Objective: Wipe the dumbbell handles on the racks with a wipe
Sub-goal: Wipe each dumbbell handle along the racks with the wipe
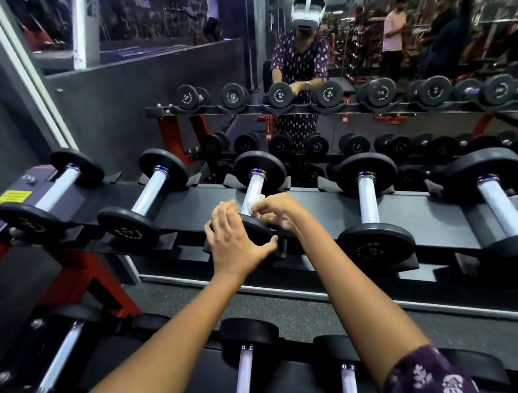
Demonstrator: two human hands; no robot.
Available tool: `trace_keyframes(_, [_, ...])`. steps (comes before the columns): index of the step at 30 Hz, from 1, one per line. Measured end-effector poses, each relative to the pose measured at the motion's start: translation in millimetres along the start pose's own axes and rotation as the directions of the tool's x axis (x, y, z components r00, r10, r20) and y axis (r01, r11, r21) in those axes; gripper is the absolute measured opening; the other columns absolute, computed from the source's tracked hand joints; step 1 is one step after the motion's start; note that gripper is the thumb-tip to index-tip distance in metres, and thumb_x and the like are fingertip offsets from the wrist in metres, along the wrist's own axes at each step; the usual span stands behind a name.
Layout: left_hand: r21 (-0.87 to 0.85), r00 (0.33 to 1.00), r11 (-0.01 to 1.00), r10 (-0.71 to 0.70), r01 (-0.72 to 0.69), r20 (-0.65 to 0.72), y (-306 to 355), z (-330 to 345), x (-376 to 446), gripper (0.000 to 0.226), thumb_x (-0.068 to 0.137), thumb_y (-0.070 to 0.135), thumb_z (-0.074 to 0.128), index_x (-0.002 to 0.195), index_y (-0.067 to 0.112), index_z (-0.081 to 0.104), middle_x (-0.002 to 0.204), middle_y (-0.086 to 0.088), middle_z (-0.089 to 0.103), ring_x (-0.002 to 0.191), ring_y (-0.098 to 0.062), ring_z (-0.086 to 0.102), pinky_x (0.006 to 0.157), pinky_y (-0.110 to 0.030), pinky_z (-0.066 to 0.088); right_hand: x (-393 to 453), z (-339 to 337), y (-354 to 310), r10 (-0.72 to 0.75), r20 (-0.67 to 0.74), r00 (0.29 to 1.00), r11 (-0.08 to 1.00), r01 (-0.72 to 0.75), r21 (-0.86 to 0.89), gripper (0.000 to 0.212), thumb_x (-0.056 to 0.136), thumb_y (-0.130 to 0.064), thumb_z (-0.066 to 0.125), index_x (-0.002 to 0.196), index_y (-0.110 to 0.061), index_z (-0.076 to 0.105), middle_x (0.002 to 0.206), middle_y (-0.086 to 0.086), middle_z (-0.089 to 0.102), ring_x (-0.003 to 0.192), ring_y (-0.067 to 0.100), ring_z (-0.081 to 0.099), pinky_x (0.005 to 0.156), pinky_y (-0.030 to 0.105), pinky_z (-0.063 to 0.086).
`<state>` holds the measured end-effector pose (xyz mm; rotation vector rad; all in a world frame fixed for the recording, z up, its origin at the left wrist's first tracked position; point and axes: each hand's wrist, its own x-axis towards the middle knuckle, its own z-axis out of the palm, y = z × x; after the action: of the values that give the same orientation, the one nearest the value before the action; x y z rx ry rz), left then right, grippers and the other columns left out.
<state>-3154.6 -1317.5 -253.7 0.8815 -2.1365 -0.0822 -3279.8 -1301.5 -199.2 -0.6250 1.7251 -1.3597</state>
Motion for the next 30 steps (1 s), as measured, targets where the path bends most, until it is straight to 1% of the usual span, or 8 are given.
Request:
trace_keyframes(5, [-0.004,1.0,1.0,0.003,-0.003,0.008,3,-4,-1,0.089,0.055,0.069,0.059,0.114,0.005,0.041,0.12,-0.017,0.055,0.112,-0.04,0.055,0.083,-0.058,0.05,-9,-4,0,0.085,0.094,0.992,0.956,-0.054,-0.289,0.013,0.085,-0.007,0.055,0.073,-0.011,0.054,0.062,0.003,0.048,0.055,0.015,0.044,0.049,0.023,0.035])
trace_keyframes(7, [0.002,1.0,1.0,0.002,-0.002,0.009,3,-3,1,0.09,0.055,0.072,0.054,0.114,0.004,0.04,0.12,-0.017,0.055,0.112,-0.039,0.055,0.083,-0.058,0.051,-10,-5,-3,0.105,0.094,0.99,0.959,-0.075,-0.274,0.01,0.091,-0.016,0.053,0.082,-0.012,0.055,0.065,0.003,0.051,0.059,0.016,0.046,0.057,0.027,0.038])
trace_keyframes(10, [0.016,1.0,1.0,0.017,-0.017,0.013,1,-2,2,0.095,0.05,0.066,0.073,0.113,0.003,0.041,0.12,-0.019,0.056,0.111,-0.041,0.057,0.082,-0.059,0.051,-14,0,-11,0.123,0.103,0.987,0.956,-0.09,-0.279,0.017,0.097,-0.023,0.044,0.085,-0.012,0.051,0.064,0.003,0.049,0.061,0.017,0.043,0.059,0.029,0.035])
trace_keyframes(14, [0.013,1.0,1.0,0.012,-0.012,0.006,2,-3,3,0.088,0.056,0.07,0.051,0.114,0.004,0.041,0.121,-0.017,0.056,0.113,-0.04,0.055,0.084,-0.059,0.05,-27,-3,-24,0.137,0.148,0.979,0.967,-0.1,-0.235,0.019,0.101,-0.024,0.036,0.091,-0.009,0.042,0.065,0.01,0.054,0.059,0.019,0.045,0.06,0.03,0.037])
trace_keyframes(18, [0.015,1.0,1.0,0.001,-0.001,0.005,0,-2,2,0.086,0.056,0.07,0.049,0.113,0.005,0.041,0.122,-0.017,0.056,0.115,-0.038,0.053,0.084,-0.059,0.05,-33,3,-25,0.158,0.126,0.979,0.954,-0.119,-0.275,0.027,0.101,-0.025,0.034,0.081,-0.008,0.04,0.065,0.008,0.045,0.055,0.017,0.038,0.053,0.027,0.033])
trace_keyframes(24, [0.027,1.0,1.0,-0.012,0.012,0.007,0,0,2,0.088,0.056,0.066,0.062,0.113,0.001,0.046,0.124,-0.017,0.054,0.116,-0.039,0.051,0.087,-0.06,0.048,-39,-7,-39,0.156,0.177,0.972,0.971,-0.118,-0.207,0.038,0.101,-0.035,0.028,0.091,-0.002,0.043,0.055,0.011,0.061,0.058,0.021,0.046,0.062,0.027,0.031])
trace_keyframes(26, [0.011,0.999,0.999,-0.032,0.032,0.032,0,-1,0,0.088,0.054,0.059,0.074,0.113,-0.002,0.049,0.126,-0.019,0.053,0.119,-0.042,0.05,0.089,-0.063,0.045,-40,-4,-39,0.141,0.159,0.977,0.973,-0.108,-0.203,0.037,0.1,-0.038,0.028,0.111,-0.003,0.036,0.07,0.016,0.058,0.057,0.021,0.046,0.063,0.028,0.032])
trace_keyframes(30, [0.019,0.997,0.999,-0.048,0.047,0.061,4,-3,-1,0.087,0.053,0.051,0.084,0.111,-0.005,0.052,0.125,-0.02,0.053,0.118,-0.043,0.049,0.09,-0.062,0.044,-40,-2,-39,0.113,0.163,0.98,0.985,-0.089,-0.144,0.031,0.099,-0.035,0.035,0.118,-0.011,0.028,0.071,0.01,0.042,0.055,0.018,0.037,0.073,0.032,0.037])
